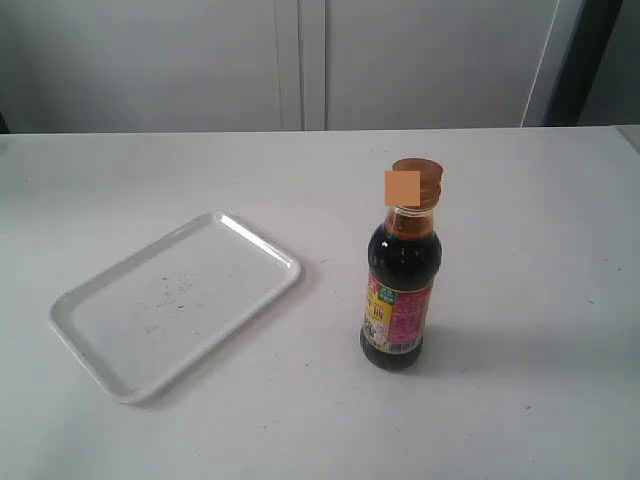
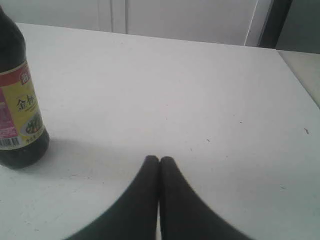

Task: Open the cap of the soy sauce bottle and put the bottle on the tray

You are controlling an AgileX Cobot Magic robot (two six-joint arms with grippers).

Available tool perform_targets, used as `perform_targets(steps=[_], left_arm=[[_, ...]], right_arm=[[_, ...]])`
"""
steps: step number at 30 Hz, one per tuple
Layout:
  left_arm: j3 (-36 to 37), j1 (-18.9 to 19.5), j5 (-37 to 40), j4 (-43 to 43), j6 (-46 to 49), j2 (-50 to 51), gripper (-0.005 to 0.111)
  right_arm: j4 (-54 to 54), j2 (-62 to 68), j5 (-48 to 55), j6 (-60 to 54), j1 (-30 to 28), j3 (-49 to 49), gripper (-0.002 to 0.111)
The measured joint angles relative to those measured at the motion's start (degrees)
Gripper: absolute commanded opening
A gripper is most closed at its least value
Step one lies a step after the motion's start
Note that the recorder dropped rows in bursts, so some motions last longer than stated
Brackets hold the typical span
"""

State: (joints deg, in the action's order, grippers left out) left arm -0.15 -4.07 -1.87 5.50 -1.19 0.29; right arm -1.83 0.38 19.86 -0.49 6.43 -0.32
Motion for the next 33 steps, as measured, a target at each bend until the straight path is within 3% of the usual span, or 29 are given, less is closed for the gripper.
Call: perform_targets(steps=[7,15,21,28,33], left_arm=[[-0.1,0.0,-5.6,0.9,-1.3,0.0,0.0],[-5.7,0.0,-7.7,0.9,-1.5,0.0,0.0],[-10.5,0.0,-11.4,-0.2,-1.5,8.9,0.0],[-17.2,0.0,-22.0,-18.4,-17.1,24.4,0.0],[-20.6,0.0,-29.4,-26.9,-24.0,34.0,0.0]], right_arm=[[0.0,0.0,0.0,0.0,0.0,0.0,0.0],[0.0,0.0,0.0,0.0,0.0,0.0,0.0],[0.0,0.0,0.0,0.0,0.0,0.0,0.0],[0.0,0.0,0.0,0.0,0.0,0.0,0.0],[0.0,0.0,0.0,0.0,0.0,0.0,0.0]])
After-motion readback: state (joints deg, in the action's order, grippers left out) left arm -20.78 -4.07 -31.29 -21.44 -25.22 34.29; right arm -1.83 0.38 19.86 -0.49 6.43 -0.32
